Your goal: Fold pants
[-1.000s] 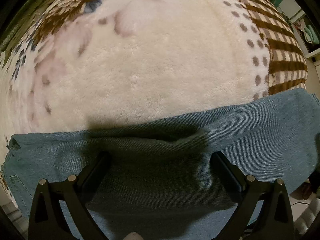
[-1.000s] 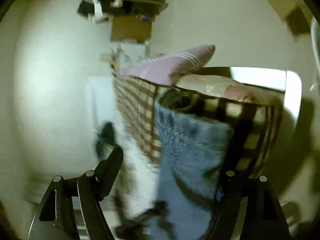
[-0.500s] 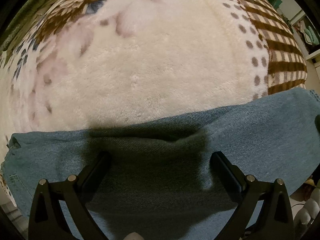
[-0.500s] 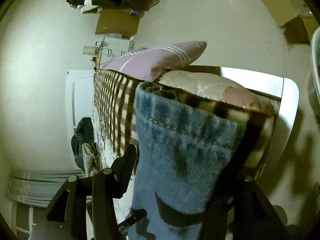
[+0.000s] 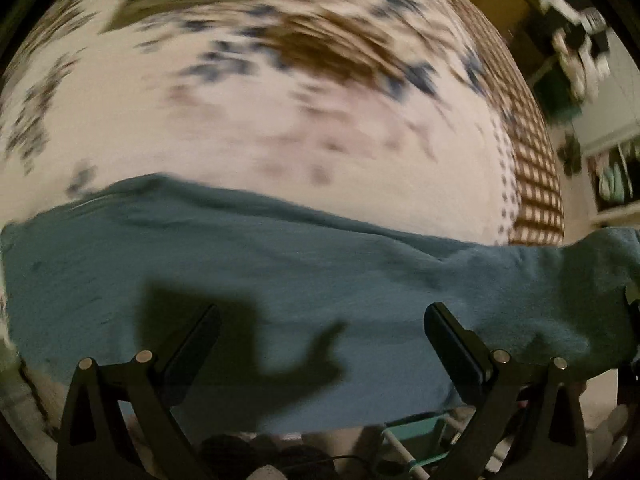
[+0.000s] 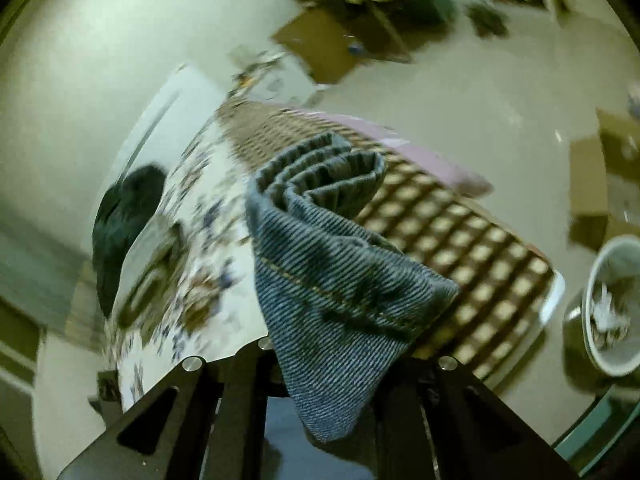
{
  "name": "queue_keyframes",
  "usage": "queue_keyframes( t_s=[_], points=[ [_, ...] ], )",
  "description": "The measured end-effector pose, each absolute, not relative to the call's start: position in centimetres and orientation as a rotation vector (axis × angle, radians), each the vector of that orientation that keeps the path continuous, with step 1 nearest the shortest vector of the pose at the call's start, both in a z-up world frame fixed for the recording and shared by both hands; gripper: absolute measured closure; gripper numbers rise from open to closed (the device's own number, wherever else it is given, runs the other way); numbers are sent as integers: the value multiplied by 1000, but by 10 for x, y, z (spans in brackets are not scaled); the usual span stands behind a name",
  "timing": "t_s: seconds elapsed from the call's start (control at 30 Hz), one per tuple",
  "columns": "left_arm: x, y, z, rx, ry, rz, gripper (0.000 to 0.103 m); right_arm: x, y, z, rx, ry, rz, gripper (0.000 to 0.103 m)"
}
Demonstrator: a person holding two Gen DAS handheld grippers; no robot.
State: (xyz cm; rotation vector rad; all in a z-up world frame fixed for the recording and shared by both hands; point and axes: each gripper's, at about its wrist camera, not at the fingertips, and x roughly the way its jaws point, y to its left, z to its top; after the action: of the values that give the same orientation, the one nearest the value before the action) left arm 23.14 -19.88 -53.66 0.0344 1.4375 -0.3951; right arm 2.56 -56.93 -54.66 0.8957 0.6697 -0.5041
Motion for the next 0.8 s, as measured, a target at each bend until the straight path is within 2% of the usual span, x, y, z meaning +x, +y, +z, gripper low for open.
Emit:
queue_keyframes(
  t_s=[0.13, 0.27, 0.57, 0.67, 0.73, 0.8],
  points=[
    [236, -113, -518, -71, 1434, -291, 0, 64, -495, -517, 771, 714, -407, 91],
    [232, -35, -513, -145, 1454, -182, 0, 105, -408, -524, 689, 812, -292, 91],
    [216, 73, -533, -194, 1465, -9, 0, 170, -217, -609, 486, 1061, -111, 91],
    [214, 94, -541, -221, 1470, 28, 0, 185, -180, -654, 470, 1205, -120, 83],
    [213, 103, -542, -230, 1469, 43, 0, 188, -167, -673, 477, 1256, -129, 63],
    [213, 109, -543, -236, 1466, 56, 0, 187, -153, -677, 480, 1268, -106, 51]
  ],
)
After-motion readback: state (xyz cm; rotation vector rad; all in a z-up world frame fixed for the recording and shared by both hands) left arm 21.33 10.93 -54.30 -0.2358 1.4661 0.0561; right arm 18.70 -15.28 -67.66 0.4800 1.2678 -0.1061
